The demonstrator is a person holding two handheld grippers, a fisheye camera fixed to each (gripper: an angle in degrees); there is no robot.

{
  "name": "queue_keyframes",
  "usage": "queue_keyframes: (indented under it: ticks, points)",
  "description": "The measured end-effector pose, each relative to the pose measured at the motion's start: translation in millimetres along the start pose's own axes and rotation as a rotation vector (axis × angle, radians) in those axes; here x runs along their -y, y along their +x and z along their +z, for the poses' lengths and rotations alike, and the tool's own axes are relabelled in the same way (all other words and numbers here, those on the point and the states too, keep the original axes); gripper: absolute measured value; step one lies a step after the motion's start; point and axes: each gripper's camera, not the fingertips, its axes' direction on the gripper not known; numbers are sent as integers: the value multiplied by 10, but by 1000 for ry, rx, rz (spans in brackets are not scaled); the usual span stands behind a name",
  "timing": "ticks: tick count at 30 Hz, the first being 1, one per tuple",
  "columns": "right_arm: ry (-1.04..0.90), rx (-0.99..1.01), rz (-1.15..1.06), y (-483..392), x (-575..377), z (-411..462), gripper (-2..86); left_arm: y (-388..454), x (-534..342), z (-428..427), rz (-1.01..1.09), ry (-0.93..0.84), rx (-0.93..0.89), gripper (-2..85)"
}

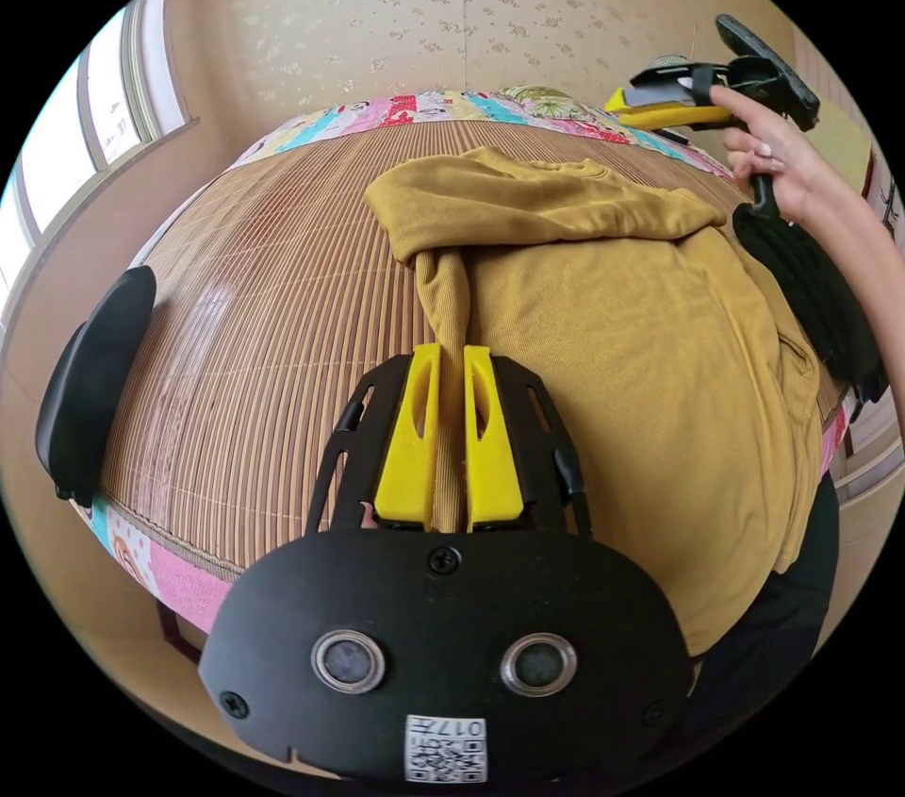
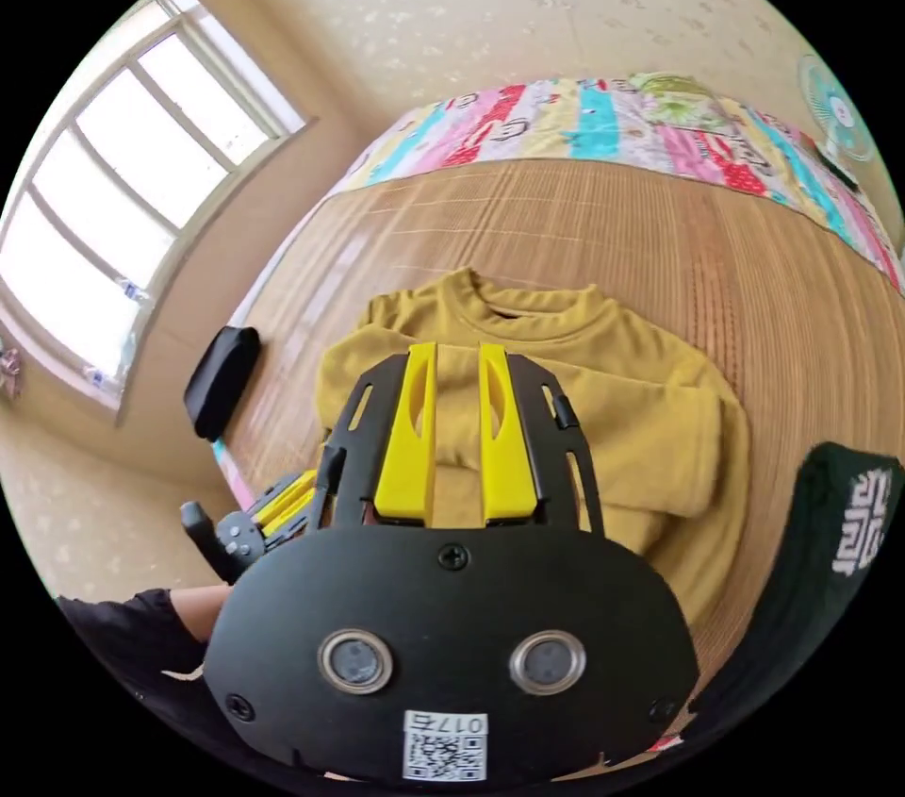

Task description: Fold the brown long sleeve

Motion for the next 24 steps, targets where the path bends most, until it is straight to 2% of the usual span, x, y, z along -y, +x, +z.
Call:
queue_keyframes:
  ticks: [1, 4, 8, 10, 12, 20, 24]
  points:
    - [-52, 82, -54, -225, 195, 269, 71, -35, -3, -8, -1, 1, -3, 50]
    - [-180, 142, -109, -726, 612, 985, 68, -128, -12, -27, -6, 4, -15, 50]
    - [-231, 74, -72, -1004, 935, 1647, 60, -286, -18, -41, -23, 8, -54, 50]
    - [-347, 37, -48, -1048, 1080, 2101, 62, -346, -20, -54, -24, 10, -58, 50]
    - [-385, 40, -62, -1089, 1110, 2323, 54, -371, -20, -63, -20, 13, -53, 50]
    - [-359, -32, -94, -1341, 1193, 2620, 18, -564, -17, -115, -31, 20, -77, 49]
    - [-209, -75, -187, -1711, 1326, 2536, 12, -624, -10, -141, -30, 22, -75, 50]
